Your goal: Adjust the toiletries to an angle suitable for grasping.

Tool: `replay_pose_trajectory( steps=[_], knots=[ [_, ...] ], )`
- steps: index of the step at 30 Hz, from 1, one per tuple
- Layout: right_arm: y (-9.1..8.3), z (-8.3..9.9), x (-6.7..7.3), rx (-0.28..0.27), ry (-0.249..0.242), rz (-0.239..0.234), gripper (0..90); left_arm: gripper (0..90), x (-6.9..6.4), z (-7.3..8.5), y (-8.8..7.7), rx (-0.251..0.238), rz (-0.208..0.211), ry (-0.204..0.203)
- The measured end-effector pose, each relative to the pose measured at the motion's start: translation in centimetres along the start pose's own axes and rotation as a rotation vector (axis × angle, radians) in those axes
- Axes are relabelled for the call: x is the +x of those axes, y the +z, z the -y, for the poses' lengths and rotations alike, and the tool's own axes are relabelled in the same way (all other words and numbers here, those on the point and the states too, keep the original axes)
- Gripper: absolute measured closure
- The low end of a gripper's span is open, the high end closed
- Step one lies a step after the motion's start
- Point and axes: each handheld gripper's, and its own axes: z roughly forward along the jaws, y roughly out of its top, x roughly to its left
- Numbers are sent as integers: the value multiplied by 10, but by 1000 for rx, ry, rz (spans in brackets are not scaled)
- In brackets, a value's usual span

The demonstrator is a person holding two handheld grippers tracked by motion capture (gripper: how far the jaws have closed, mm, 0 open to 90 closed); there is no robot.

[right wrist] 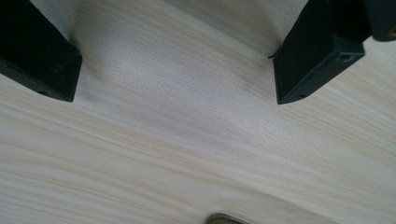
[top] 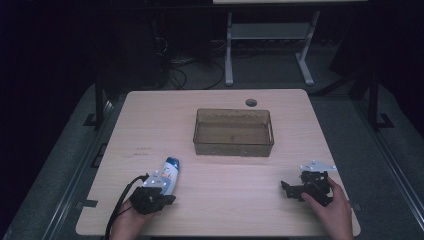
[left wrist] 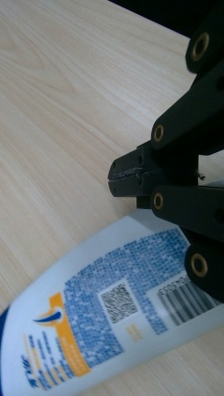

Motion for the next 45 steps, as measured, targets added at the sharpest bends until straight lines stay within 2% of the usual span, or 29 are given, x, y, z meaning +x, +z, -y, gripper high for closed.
replay_pose_trajectory(
  steps=[36, 40, 45],
  knots=[
    [0, 0, 0, 0, 0, 0, 7, 895, 27, 32, -29, -17, -104, -94],
    [0, 0, 0, 0, 1, 0, 7, 895, 32, 36, -33, -17, -131, -103],
    [0, 0, 0, 0, 0, 0, 7, 895, 38, 41, -37, -23, -145, -125]
  ],
)
